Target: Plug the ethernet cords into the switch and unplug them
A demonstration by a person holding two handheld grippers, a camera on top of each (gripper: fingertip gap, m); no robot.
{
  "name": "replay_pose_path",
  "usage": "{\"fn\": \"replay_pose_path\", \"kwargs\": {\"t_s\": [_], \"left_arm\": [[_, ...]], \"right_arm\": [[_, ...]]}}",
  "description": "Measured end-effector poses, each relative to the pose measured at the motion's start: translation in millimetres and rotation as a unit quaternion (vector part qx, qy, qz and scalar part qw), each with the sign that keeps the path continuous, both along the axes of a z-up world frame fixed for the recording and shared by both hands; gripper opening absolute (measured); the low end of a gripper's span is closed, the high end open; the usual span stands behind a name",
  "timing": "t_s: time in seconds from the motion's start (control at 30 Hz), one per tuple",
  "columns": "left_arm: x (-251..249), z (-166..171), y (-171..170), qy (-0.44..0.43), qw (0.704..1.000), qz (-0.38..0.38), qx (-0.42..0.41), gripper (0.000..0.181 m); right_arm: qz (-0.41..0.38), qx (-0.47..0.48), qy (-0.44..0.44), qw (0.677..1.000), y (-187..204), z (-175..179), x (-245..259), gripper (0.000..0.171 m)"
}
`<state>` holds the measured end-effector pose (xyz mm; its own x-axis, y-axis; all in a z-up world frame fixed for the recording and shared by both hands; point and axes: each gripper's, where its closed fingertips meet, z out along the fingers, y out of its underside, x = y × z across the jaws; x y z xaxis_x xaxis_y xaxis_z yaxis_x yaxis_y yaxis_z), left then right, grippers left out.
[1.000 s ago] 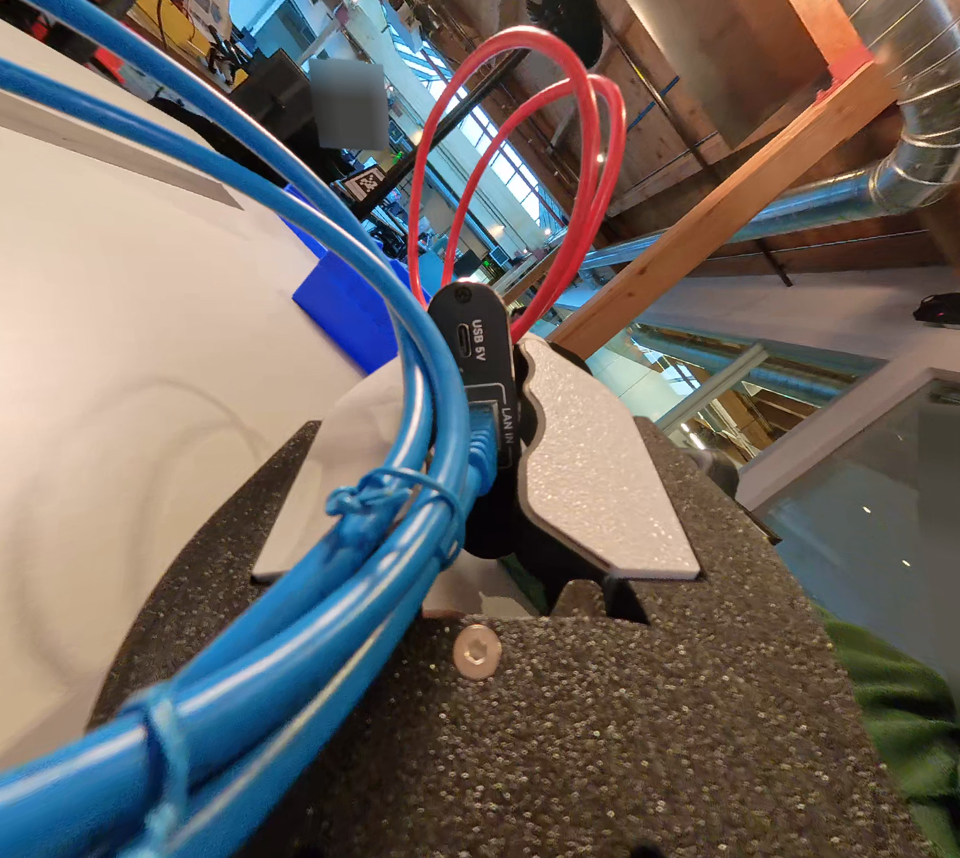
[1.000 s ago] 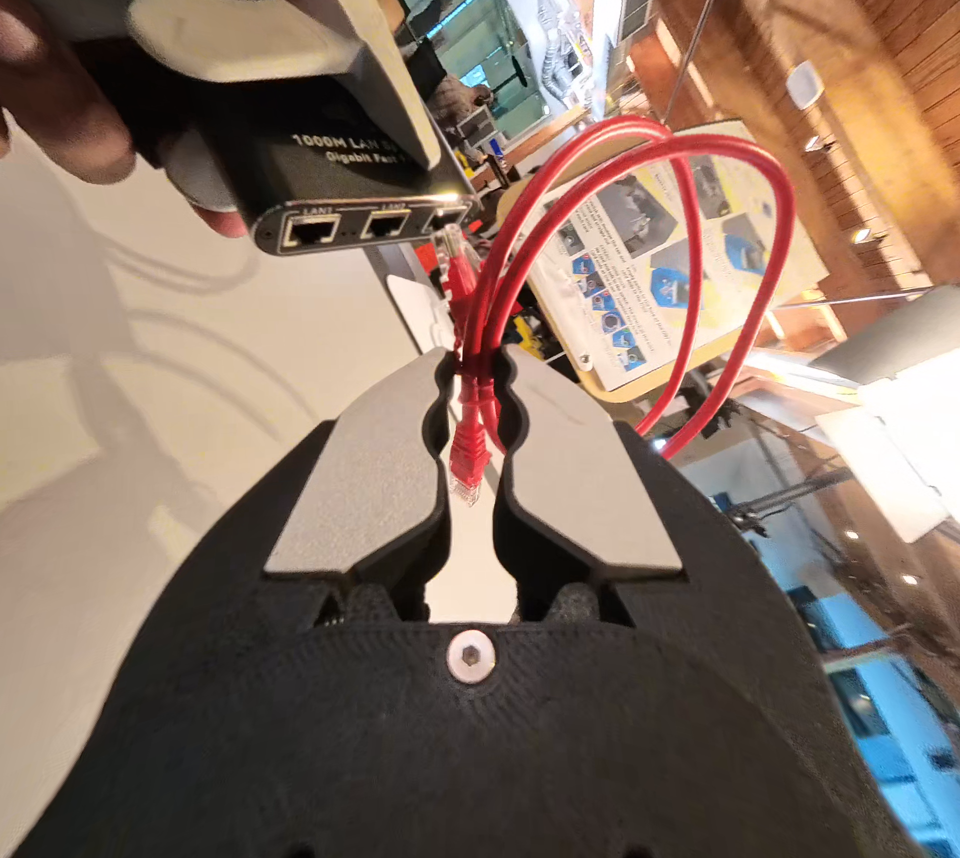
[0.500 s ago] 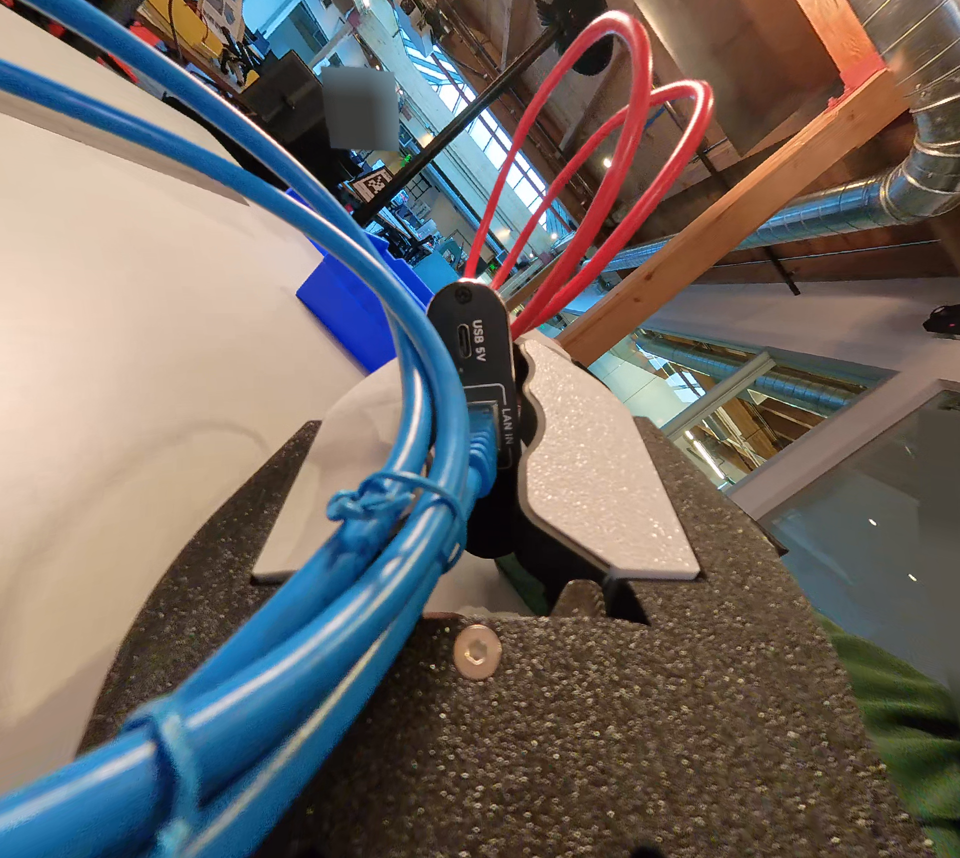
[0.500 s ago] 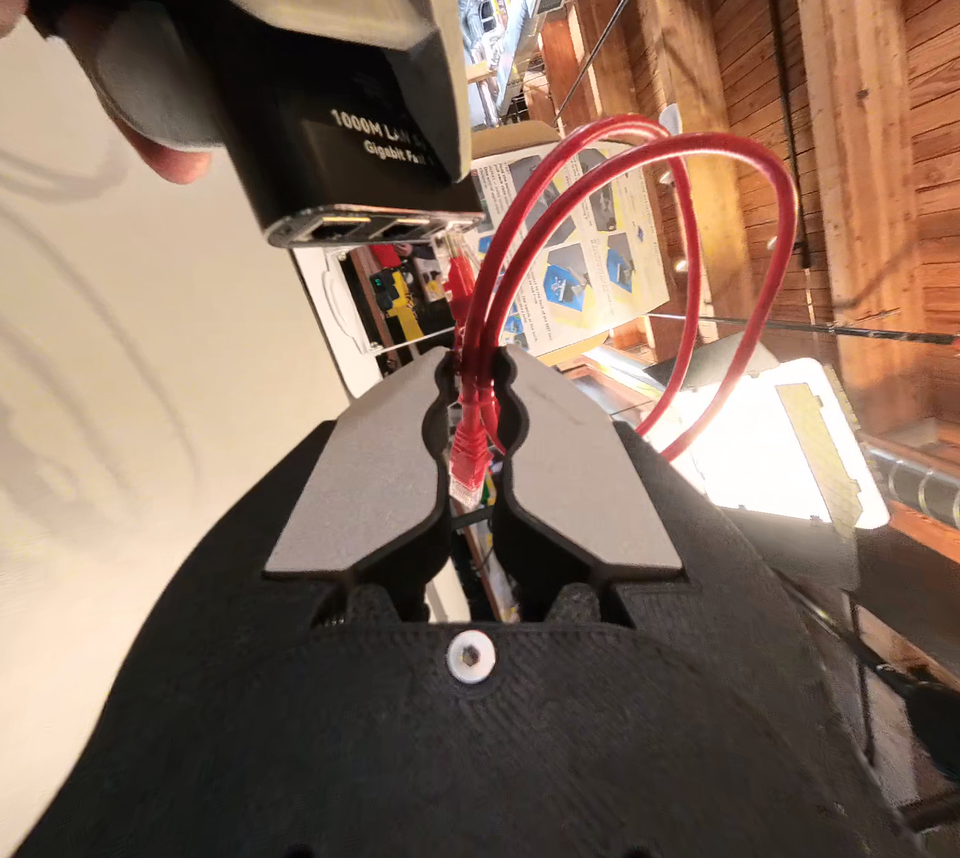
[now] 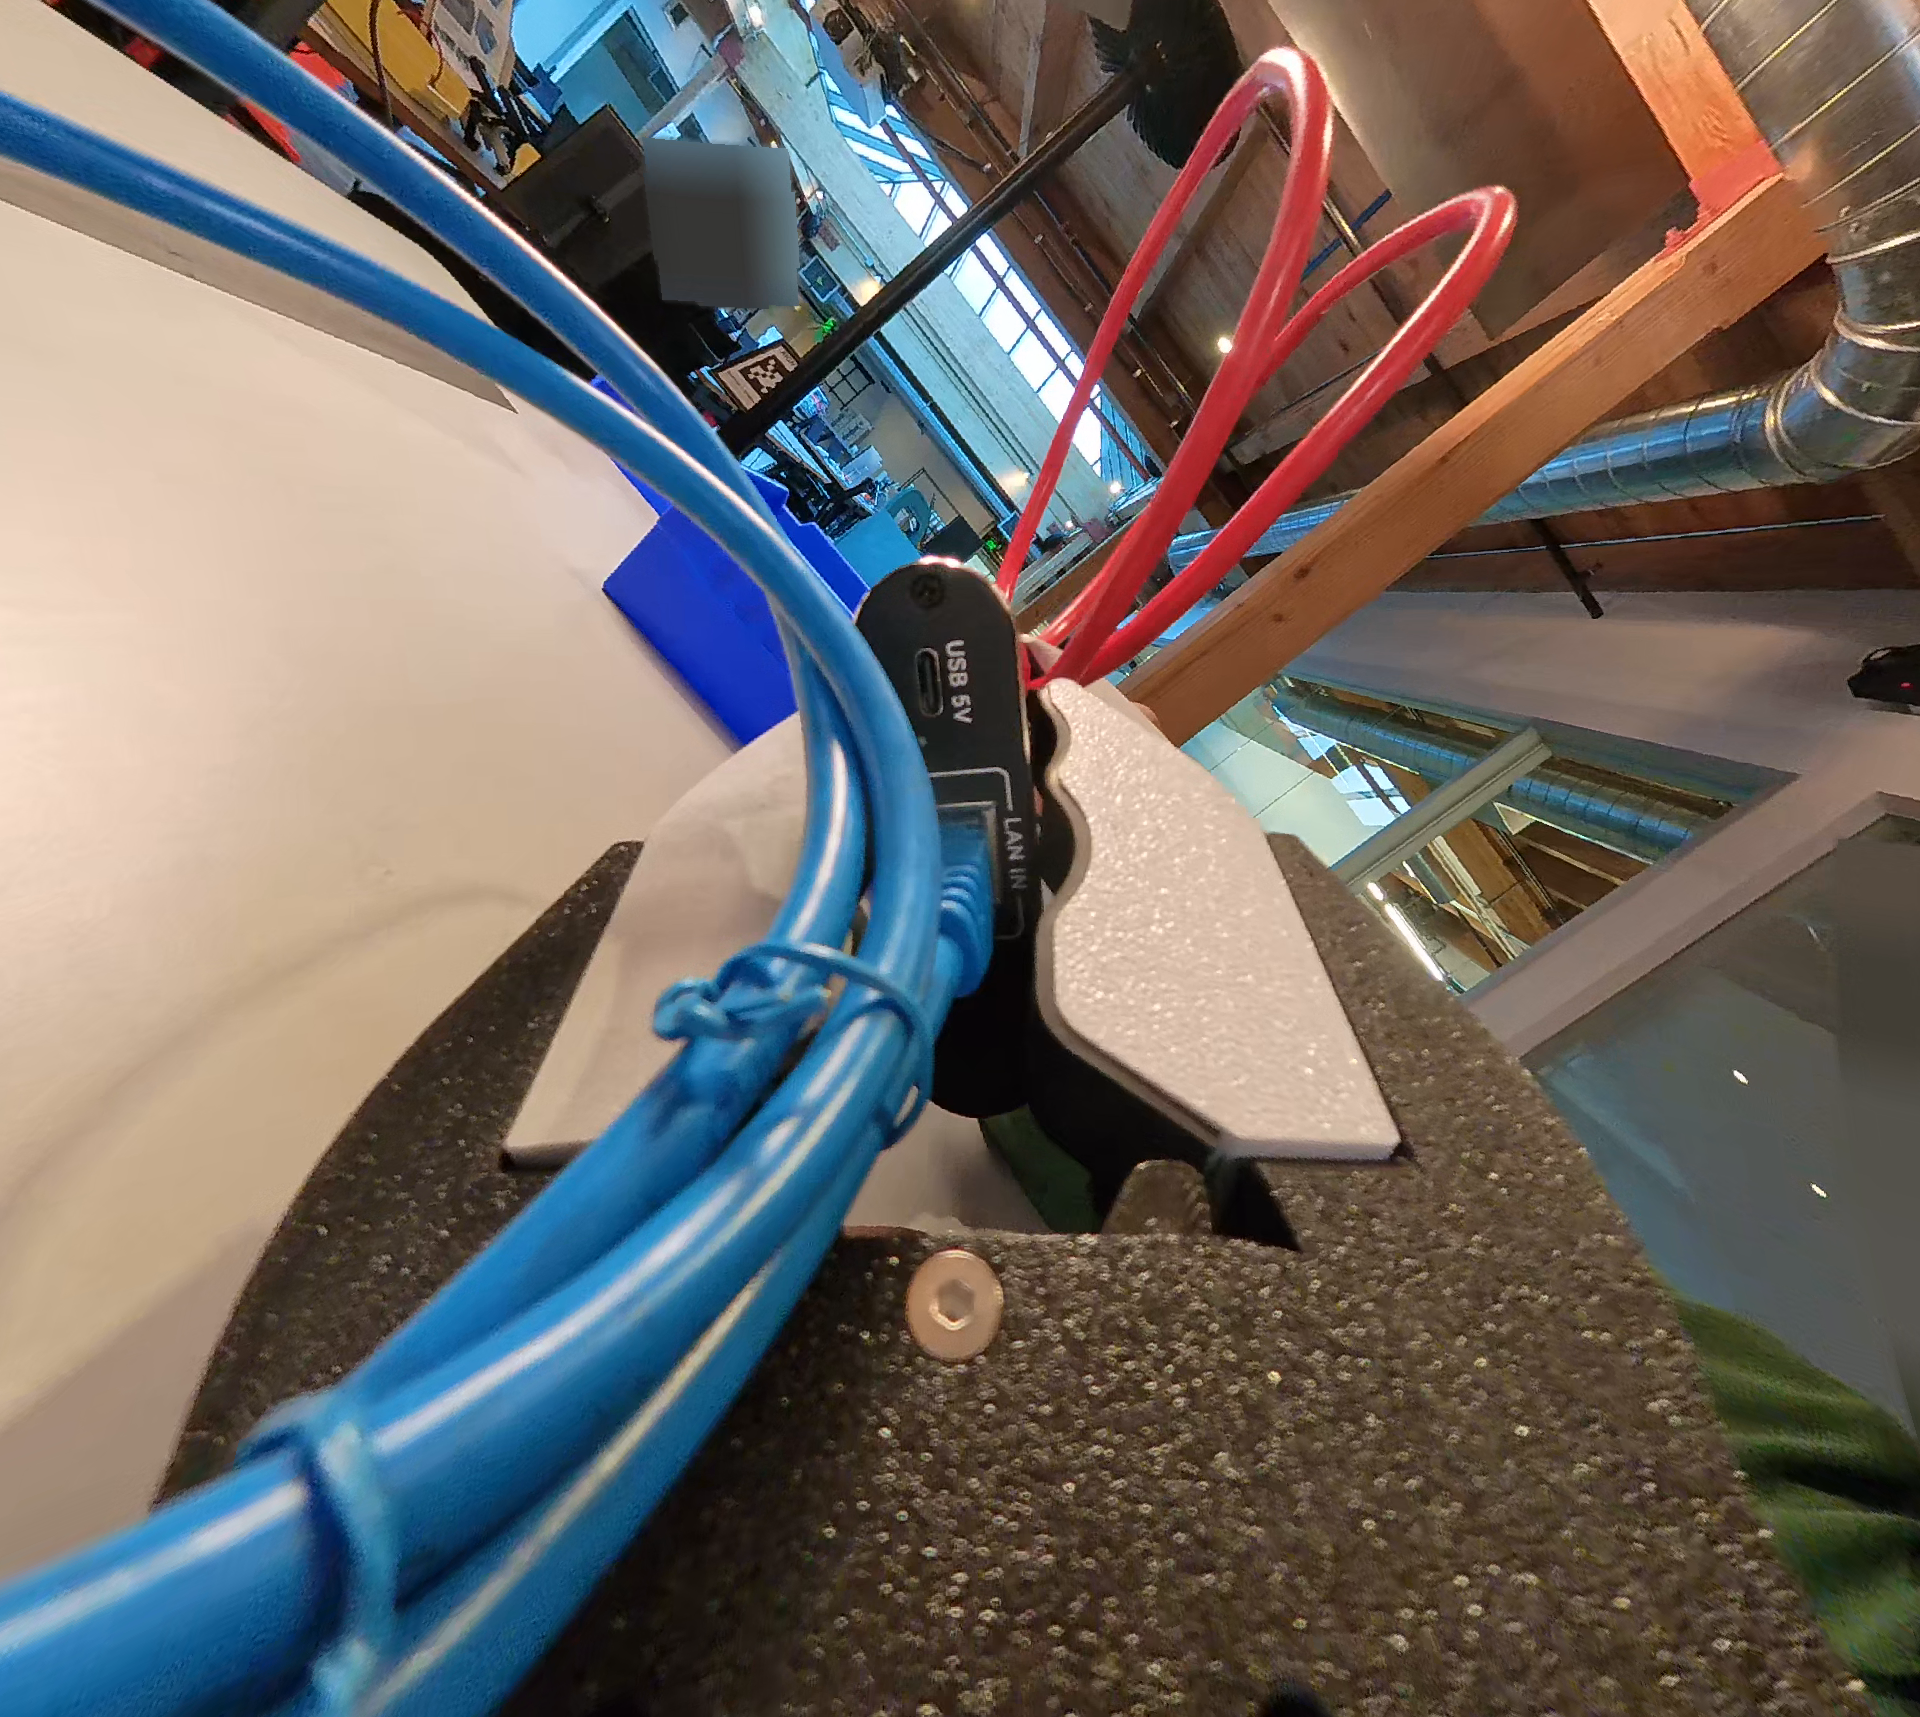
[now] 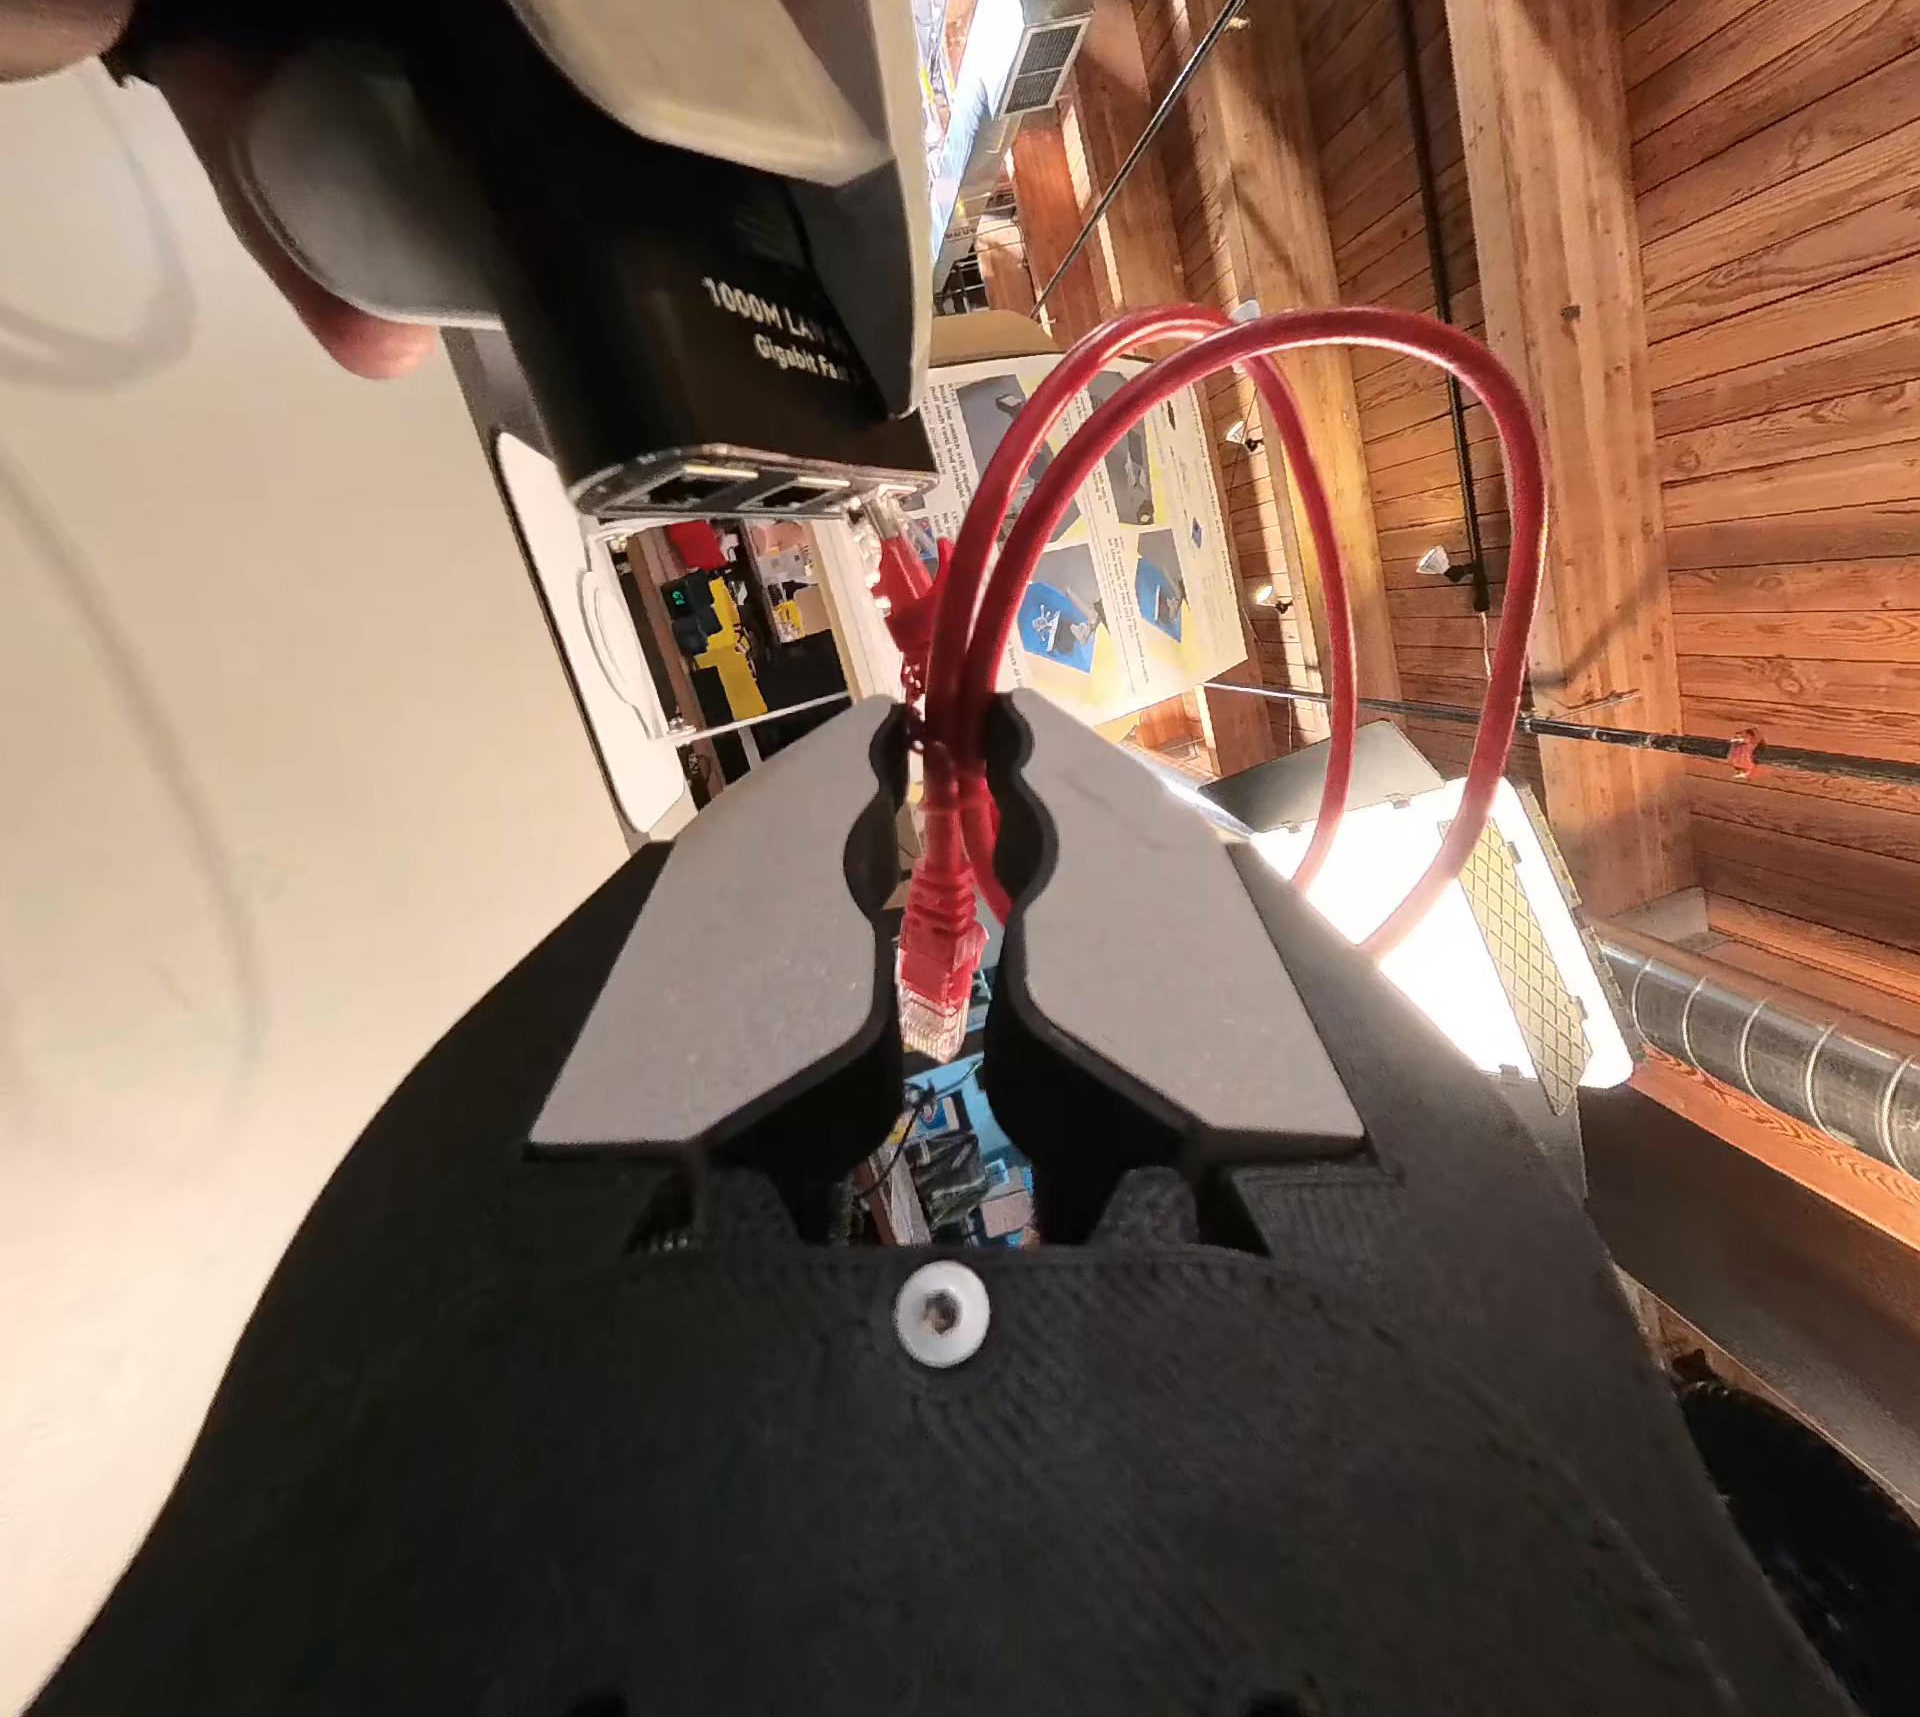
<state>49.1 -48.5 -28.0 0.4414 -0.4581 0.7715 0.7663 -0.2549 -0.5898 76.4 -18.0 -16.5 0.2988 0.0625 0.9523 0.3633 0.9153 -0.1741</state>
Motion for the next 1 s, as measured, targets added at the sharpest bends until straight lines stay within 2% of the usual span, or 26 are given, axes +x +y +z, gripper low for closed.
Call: {"fn": "replay_pose_path", "kwargs": {"t_s": [0.4, 1.0], "left_arm": [[3.9, 6.6, -2.9, -0.011, 1.0, -0.018, 0.017, 0.027], [16.7, 24.6, -12.2, -0.022, 0.996, -0.059, 0.066, 0.027]], "right_arm": [[0.034, 0.051, 0.017, 0.998, -5.3, 8.5, 5.0, 0.014], [0.095, 0.061, 0.071, 0.991, -12.7, 28.0, 17.5, 0.014]]}}
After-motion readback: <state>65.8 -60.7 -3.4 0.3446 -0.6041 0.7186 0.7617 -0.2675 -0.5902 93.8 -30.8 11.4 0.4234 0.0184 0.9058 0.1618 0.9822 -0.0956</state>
